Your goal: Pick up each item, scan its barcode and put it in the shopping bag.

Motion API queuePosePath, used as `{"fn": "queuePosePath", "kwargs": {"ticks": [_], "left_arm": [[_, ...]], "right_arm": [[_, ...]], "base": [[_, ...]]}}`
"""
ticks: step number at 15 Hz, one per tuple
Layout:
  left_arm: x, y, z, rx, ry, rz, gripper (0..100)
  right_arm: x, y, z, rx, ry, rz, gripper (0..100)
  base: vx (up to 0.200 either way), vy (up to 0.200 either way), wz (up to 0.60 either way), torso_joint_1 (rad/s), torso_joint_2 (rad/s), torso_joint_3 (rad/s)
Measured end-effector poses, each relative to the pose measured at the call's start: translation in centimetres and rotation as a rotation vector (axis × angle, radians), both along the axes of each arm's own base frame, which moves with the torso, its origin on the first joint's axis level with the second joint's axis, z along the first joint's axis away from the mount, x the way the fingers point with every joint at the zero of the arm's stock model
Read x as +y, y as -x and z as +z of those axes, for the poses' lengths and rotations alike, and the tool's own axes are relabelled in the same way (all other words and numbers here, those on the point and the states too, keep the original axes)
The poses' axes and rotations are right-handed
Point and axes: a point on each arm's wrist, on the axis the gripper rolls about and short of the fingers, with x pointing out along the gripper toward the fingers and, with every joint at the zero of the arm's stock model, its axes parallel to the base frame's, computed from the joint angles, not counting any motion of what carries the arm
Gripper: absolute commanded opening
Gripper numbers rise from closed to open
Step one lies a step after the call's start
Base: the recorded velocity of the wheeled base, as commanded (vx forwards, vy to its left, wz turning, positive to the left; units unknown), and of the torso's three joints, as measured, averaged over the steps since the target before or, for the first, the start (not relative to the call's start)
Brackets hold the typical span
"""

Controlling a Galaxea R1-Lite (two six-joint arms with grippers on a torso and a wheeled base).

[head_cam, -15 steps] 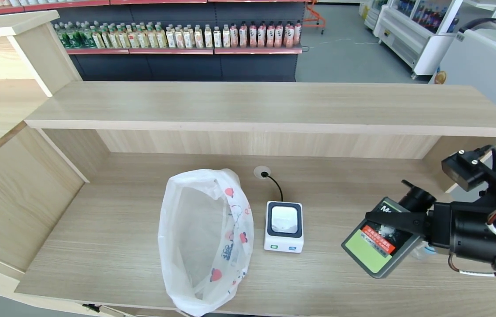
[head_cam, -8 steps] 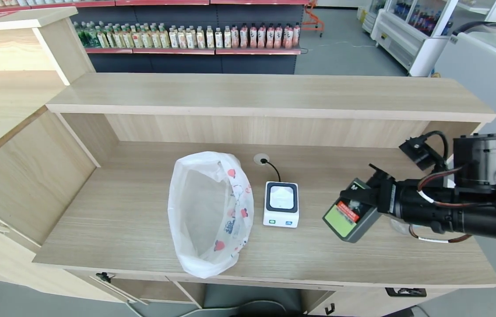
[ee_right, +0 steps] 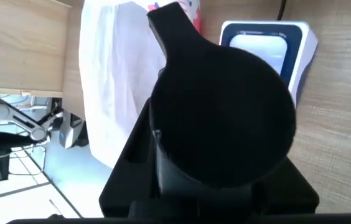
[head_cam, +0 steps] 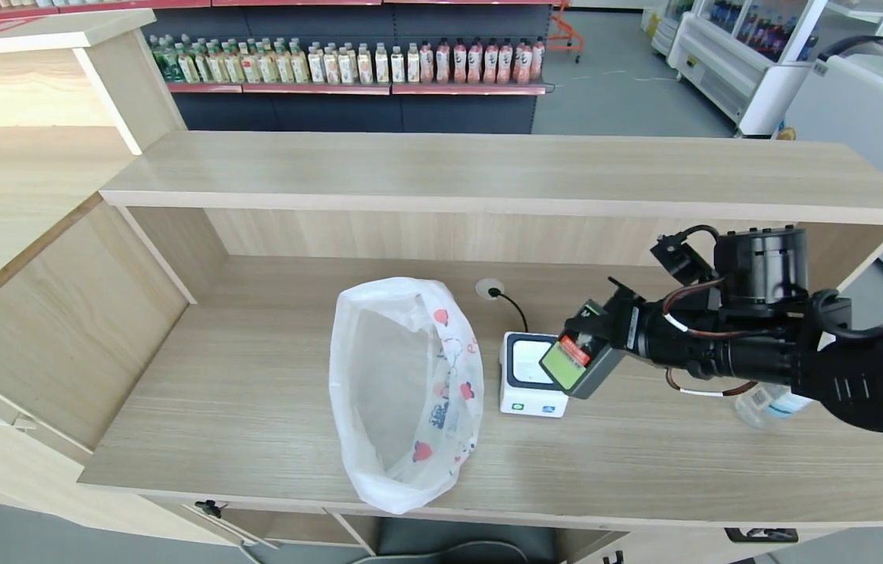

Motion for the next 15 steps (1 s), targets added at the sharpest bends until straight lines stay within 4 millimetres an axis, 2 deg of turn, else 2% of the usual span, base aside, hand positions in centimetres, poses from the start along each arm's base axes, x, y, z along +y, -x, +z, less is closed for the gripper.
{"fn": "queuePosePath", "kwargs": {"ticks": [5,15], "left_arm": [[0.0,0.0,0.0,0.000,0.000,0.000,100],[0.0,0.0,0.0,0.001,0.000,0.000,100]], "right_arm": [[1.6,-1.3,-1.5,-0.007,0.030,-0.010,0],[4.8,-7.8,-4.5,-0.124,0.083,0.036,0]], "base": [[0.000,0.000,0.00,0.000,0.00,0.000],[0.000,0.000,0.00,0.000,0.00,0.000]]}}
